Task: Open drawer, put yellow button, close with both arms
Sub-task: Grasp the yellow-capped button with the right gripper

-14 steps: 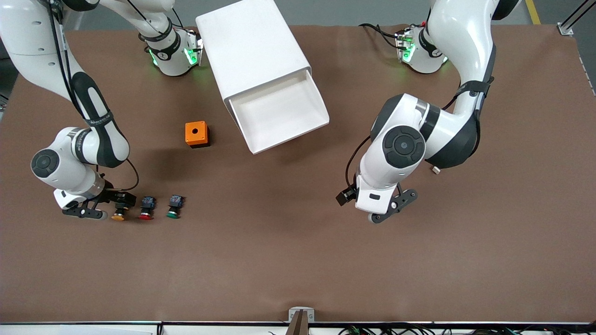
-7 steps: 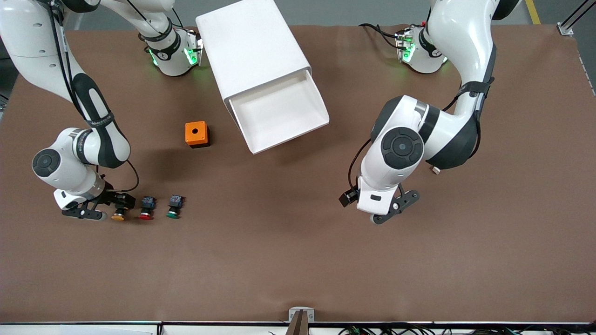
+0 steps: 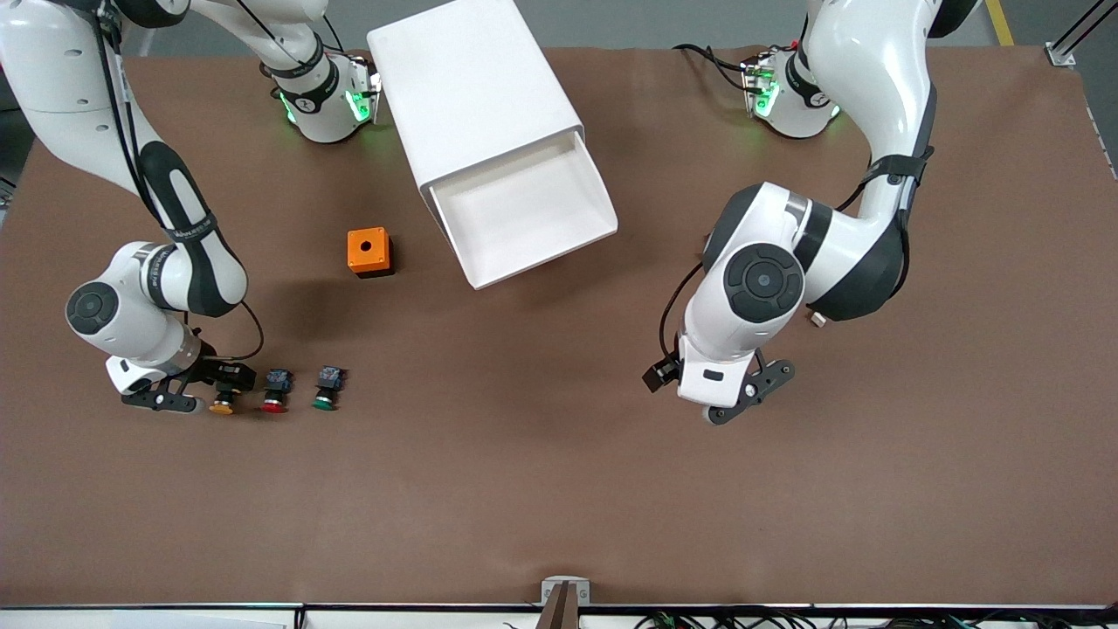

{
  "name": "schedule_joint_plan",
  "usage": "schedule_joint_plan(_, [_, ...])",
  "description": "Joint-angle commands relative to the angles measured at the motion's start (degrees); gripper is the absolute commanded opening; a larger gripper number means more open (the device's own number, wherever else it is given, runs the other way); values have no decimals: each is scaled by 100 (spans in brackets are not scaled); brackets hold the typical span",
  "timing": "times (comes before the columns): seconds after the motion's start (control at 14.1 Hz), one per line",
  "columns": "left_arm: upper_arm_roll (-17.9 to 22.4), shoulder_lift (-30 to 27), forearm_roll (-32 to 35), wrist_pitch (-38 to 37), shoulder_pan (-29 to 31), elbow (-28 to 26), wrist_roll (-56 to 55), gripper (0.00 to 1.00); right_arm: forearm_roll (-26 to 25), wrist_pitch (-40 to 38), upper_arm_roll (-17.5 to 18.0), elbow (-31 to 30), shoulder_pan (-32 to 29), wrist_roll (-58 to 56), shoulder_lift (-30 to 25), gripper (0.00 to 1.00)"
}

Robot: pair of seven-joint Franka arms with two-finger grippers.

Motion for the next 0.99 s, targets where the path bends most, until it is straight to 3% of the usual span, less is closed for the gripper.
schedule_joint_plan(0.0, [17,-134,106,72,-11,-150,49,99,-63,22,71,0,-80,-42,1,31])
schedule_joint_plan(0.07, [17,-134,106,72,-11,-150,49,99,-63,13,71,0,-80,-24,-8,14])
schedule_joint_plan(0.14, [17,-134,106,72,-11,-150,49,99,-63,4,71,9,-80,-15,-8,3])
schedule_joint_plan(0.21, [17,-134,106,72,-11,-150,49,99,-63,-13,71,26,-80,-6,-25,0])
schedule_joint_plan(0.43, [17,-134,106,72,-11,-150,49,99,-63,-127,80,26,-71,2,-227,0])
schedule_joint_plan(0.92, [17,-134,98,63,-11,-150,49,99,342,-2471,317,132,130,825,-1648,0])
